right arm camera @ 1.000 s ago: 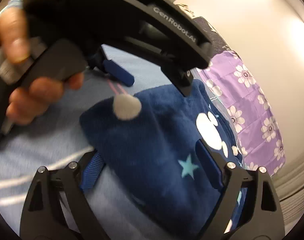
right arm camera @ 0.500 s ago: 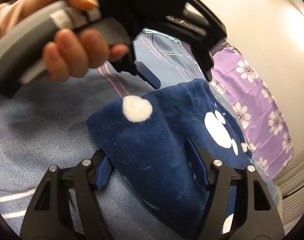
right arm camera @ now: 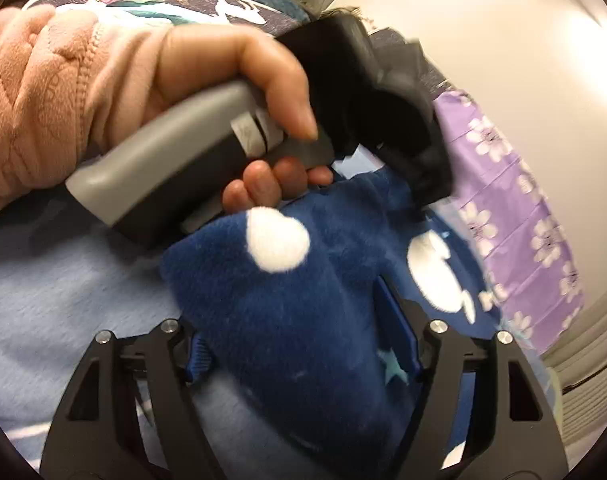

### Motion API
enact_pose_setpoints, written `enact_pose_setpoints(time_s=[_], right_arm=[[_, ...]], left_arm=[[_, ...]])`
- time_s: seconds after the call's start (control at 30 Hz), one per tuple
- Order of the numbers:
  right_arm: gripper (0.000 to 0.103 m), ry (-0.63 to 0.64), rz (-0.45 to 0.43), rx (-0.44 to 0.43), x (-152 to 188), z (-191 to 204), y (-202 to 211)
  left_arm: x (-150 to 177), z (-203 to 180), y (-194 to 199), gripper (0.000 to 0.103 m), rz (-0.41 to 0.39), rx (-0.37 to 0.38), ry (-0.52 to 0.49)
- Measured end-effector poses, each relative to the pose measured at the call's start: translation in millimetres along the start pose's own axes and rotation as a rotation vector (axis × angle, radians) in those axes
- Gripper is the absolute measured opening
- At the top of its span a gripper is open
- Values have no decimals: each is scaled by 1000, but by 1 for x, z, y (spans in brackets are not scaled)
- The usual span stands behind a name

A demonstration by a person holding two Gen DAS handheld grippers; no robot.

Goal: Fold small clothes

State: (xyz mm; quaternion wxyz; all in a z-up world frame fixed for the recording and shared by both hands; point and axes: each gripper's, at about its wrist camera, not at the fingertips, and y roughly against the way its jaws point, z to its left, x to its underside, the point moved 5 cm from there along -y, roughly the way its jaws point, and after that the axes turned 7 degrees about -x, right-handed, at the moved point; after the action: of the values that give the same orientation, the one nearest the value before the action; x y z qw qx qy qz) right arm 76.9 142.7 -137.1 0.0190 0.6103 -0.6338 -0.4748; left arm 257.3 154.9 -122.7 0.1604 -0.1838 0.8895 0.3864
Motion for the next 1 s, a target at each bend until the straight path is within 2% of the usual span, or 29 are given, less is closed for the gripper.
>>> enact_pose_setpoints(time_s=[0.07,0.13,0.3,0.4,0.57,0.8,1.0], right_arm=[[26,-34,-27,22,-1,-8,6],[20,-107,-60,-11,-1,-21,16],[19,-373,-130,-146,0,-71,40],[19,-467,-176,-170,3,-94,58],[18,-633,-246,-210,19,-138,88],[17,-872,-324,-264,76,-194,121],[16,-1111,-355,-339,152,-238,132]], left_arm=[[-6,2,2,33,-18,19,12],[-8,-4,7,31,-41,18,3],[-16,-38,31,31,-85,18,-57],[-23,-73,45,31,-109,16,-117],[-28,-136,47,31,-133,-1,-212],[-17,-216,20,31,-105,-42,-331],[8,-286,-39,31,-34,-149,-478]])
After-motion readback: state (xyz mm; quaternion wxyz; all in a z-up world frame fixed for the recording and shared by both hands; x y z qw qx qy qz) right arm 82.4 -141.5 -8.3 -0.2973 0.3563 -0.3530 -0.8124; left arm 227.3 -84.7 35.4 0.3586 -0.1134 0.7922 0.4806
